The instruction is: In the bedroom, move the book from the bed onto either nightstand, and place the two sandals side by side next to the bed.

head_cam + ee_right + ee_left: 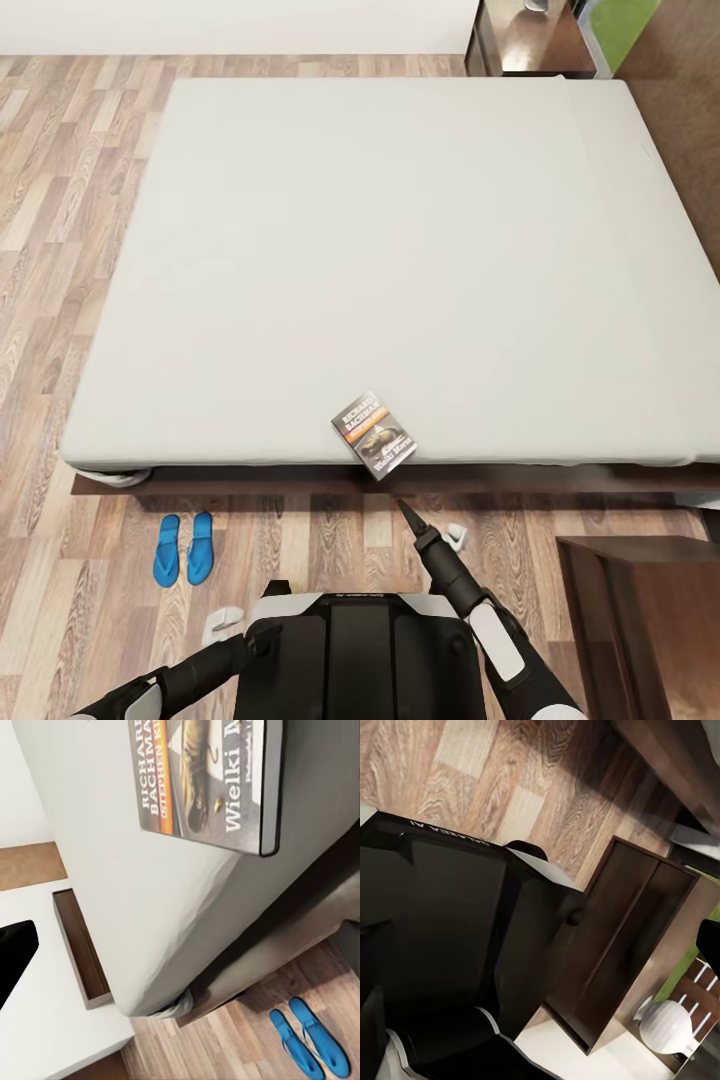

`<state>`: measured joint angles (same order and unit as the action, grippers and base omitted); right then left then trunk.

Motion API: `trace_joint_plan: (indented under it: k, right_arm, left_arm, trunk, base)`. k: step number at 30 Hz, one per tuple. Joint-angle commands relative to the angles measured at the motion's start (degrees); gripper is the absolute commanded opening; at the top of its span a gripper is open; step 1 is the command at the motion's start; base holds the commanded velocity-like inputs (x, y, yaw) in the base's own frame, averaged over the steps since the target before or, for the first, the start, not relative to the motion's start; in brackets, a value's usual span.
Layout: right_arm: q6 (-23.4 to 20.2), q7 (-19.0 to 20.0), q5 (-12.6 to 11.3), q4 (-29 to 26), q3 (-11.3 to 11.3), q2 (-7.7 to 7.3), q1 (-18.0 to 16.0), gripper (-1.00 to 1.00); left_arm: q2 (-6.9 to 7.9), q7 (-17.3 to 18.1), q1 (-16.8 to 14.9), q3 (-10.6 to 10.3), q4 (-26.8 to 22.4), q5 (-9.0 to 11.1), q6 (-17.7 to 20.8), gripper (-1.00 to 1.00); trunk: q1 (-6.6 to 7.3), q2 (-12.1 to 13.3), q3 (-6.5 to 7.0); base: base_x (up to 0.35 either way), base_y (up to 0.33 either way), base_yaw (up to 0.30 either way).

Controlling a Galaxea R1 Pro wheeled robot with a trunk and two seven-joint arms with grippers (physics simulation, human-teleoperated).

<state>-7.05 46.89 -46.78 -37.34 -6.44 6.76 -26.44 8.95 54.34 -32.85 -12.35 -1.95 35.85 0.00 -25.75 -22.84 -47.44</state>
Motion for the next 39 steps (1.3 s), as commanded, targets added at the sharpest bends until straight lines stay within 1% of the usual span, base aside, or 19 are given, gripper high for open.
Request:
trace_joint_plan:
  k: [1, 6, 10, 16, 23, 25, 28, 30, 33, 39]
  right_arm:
    - [-0.6, 0.3, -0.3, 0.0, -0.3, 0.07, 0.0, 1.00]
    - [-0.6, 0.3, -0.3, 0.0, 0.0, 0.07, 0.0, 1.00]
    - [-0.6, 0.3, -0.3, 0.0, 0.1, 0.08, 0.0, 1.00]
    - [-0.6, 0.3, -0.3, 0.0, 0.2, 0.09, 0.0, 1.00]
    - [-0.7, 0.6, -0.3, -0.1, 0.2, 0.09, 0.0, 1.00]
    - [-0.7, 1.7, -0.3, -0.1, 0.2, 0.09, 0.0, 1.00]
    - [-0.7, 5.9, -0.3, -0.1, 0.3, 0.09, 0.0, 1.00]
    - [-0.7, 7.7, -0.3, -0.1, 0.5, 0.09, 0.0, 1.00]
    - [-0.8, 8.7, -0.3, 0.0, 0.5, 0.09, 0.0, 1.00]
    - [-0.8, 8.9, -0.3, 0.0, 0.5, 0.09, 0.0, 1.00]
  left_arm:
    - [0.02, 0.2, 0.0, -0.5, 0.0, 0.5, 0.0, 1.00]
    - [0.02, 0.2, 0.0, -0.5, 0.1, 0.4, 0.0, 1.00]
    - [0.02, 0.2, 0.0, -0.5, 0.1, 0.4, 0.0, 1.00]
    - [0.02, 0.1, 0.0, -0.5, 0.1, 0.4, 0.0, 1.00]
    - [-0.10, 0.1, 0.0, -0.5, 0.1, 0.4, 0.0, 1.00]
    - [-0.13, 0.1, 0.0, -0.5, 0.2, 0.4, 0.0, 1.00]
    - [-0.15, 0.1, 0.0, -0.5, 0.2, 0.4, 0.0, 1.00]
    - [-0.16, 0.1, 0.0, -0.5, 0.2, 0.4, 0.0, 1.00]
    - [-0.19, 0.1, 0.0, -0.5, 0.2, 0.4, 0.0, 1.00]
    - [-0.19, 0.1, 0.0, -0.5, 0.2, 0.4, 0.0, 1.00]
  trunk:
    - [-0.04, -0.1, -0.05]
    - [-0.04, -0.1, -0.05]
    - [-0.04, -0.1, -0.05]
    - [-0.04, -0.1, -0.05]
    - [-0.04, -0.1, -0.05]
    - [-0.04, -0.1, -0.05]
    - [-0.04, -0.1, -0.05]
    - [-0.04, -0.1, -0.05]
    - [-0.04, -0.1, -0.05]
    - [-0.04, -0.1, -0.05]
  base:
    - [0.055, 0.203, 0.000]
    - [0.031, 0.119, 0.000]
    - [0.014, 0.016, 0.000]
    - [0.146, 0.002, 0.000]
    - [0.014, 0.000, 0.000]
    - [0.001, 0.000, 0.000]
    - [0.000, 0.000, 0.000]
    - [0.000, 0.000, 0.000]
    - [0.000, 0.000, 0.000]
    - [0.000, 0.000, 0.000]
